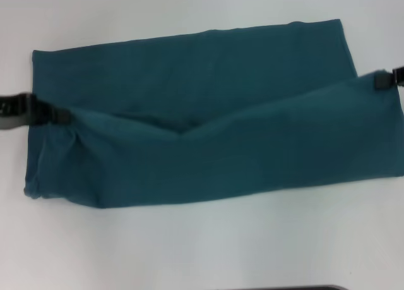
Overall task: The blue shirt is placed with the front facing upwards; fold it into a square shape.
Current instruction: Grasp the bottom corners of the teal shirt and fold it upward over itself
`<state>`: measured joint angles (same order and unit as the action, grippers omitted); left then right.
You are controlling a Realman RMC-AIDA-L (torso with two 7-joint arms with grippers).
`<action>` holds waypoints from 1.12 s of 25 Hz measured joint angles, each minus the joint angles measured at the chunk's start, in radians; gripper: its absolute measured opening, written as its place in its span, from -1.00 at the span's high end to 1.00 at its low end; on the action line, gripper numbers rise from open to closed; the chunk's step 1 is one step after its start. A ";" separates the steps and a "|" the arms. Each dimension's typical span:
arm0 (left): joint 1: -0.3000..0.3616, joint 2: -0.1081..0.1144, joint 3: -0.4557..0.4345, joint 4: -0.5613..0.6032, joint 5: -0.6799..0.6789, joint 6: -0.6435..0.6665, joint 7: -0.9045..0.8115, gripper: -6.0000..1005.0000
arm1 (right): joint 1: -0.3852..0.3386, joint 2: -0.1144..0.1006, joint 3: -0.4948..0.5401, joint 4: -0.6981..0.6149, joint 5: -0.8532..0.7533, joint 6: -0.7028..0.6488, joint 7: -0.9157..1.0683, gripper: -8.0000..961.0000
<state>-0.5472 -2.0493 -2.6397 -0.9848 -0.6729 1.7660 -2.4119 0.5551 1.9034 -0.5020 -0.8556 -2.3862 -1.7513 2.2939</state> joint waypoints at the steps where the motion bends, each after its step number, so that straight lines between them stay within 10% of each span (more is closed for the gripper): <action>1: -0.007 -0.005 0.003 0.003 0.000 -0.031 -0.005 0.94 | 0.001 0.002 0.005 0.004 0.005 0.019 0.001 0.69; 28: -0.079 -0.057 0.159 0.109 -0.006 -0.662 -0.096 0.94 | 0.053 0.092 -0.107 0.117 0.135 0.564 -0.047 0.59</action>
<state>-0.6258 -2.1061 -2.4810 -0.8760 -0.6790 1.1039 -2.5081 0.6084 1.9954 -0.6087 -0.7390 -2.2508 -1.1874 2.2469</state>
